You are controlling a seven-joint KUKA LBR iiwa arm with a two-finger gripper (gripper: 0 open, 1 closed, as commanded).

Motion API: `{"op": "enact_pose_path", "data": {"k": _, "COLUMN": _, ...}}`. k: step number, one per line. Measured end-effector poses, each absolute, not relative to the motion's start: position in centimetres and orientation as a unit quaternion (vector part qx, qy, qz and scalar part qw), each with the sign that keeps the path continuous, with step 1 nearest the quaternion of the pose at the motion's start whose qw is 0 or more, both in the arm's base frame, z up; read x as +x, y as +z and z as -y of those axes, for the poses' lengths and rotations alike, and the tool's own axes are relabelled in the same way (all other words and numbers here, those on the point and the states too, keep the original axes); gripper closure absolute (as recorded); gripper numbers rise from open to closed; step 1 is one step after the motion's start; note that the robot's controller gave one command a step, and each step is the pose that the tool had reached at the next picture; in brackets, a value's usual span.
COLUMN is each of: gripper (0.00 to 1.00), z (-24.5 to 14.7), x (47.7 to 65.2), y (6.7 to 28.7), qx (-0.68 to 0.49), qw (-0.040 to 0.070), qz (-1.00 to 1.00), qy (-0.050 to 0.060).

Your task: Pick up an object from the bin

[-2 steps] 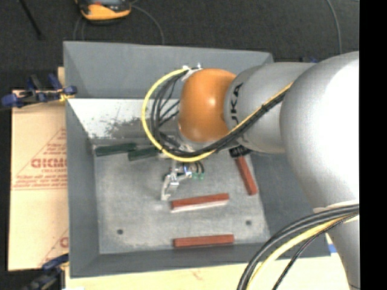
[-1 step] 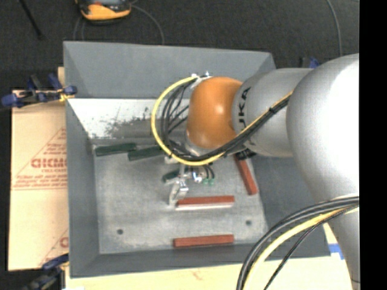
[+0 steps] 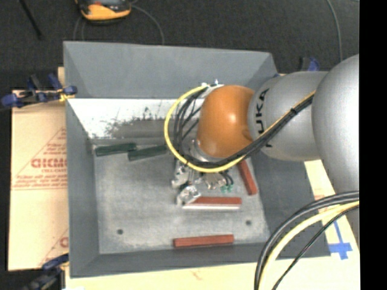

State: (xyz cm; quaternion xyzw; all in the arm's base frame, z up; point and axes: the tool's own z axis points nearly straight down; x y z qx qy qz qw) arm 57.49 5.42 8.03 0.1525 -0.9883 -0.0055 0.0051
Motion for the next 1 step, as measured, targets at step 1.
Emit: {"op": "enact_pose_path", "data": {"k": 1, "gripper": 1.00, "z": -5.37, "x": 57.48, "y": 8.04, "qx": 0.152, "qw": 0.005, "qz": 0.988, "qy": -0.005}}
